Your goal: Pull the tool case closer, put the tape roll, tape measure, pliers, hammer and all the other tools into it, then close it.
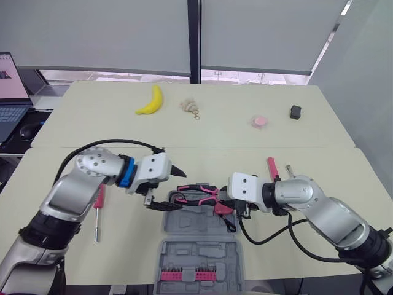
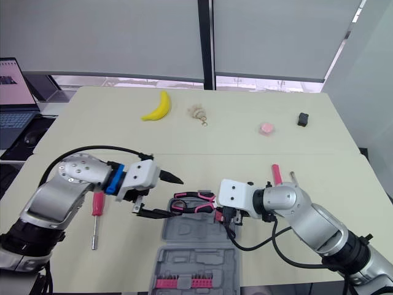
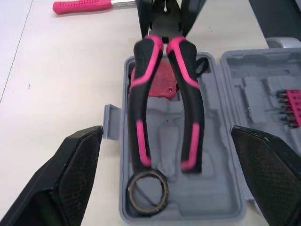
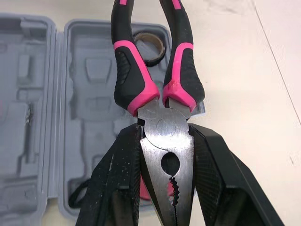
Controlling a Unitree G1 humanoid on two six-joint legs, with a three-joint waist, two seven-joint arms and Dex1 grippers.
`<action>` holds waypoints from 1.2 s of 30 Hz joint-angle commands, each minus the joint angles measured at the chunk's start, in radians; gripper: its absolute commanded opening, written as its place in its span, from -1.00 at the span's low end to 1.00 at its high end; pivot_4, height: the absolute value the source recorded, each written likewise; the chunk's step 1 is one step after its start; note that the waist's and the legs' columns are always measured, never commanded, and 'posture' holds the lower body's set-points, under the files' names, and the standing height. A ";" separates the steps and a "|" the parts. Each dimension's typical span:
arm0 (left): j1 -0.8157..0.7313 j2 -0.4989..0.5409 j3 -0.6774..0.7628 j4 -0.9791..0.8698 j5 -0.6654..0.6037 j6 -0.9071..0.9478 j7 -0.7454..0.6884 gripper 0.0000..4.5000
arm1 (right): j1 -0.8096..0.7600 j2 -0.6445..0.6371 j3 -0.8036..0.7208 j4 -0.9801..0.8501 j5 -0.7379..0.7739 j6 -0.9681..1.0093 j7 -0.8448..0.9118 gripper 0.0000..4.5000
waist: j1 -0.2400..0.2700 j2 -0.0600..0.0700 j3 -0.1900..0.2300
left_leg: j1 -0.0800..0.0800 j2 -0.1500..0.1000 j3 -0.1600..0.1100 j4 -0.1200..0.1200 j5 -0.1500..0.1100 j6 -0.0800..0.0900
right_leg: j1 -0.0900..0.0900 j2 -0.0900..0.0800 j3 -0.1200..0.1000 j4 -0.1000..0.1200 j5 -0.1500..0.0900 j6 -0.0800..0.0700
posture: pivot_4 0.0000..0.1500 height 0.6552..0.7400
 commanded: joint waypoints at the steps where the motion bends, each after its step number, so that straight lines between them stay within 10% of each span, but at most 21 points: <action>1: 0.057 0.029 0.083 0.020 -0.036 -0.095 -0.022 1.00 | -0.017 -0.019 -0.007 -0.060 -0.018 -0.015 0.023 -0.45 | 0.000 0.000 0.000 | 0.000 0.000 0.000 0.000 0.000 0.000 | 0.000 0.000 0.000 0.000 0.000 0.000 | 1.00 1.00; 12: 0.351 0.049 0.236 0.130 -0.080 -0.503 -0.124 1.00 | -0.035 0.052 0.201 -0.009 -0.149 0.001 0.036 -0.45 | 0.003 0.001 0.000 | 0.000 0.001 0.001 0.000 0.000 0.000 | -0.002 -0.001 0.000 0.002 0.000 -0.001 | 1.00 1.00; 36: 0.408 0.056 0.231 0.076 -0.103 -0.517 -0.099 1.00 | -0.038 0.264 0.255 0.197 -0.213 0.082 -0.001 -0.45 | -0.002 0.001 0.000 | -0.001 0.001 0.005 0.001 0.000 0.000 | -0.012 0.001 0.002 0.015 -0.001 -0.002 | 1.00 1.00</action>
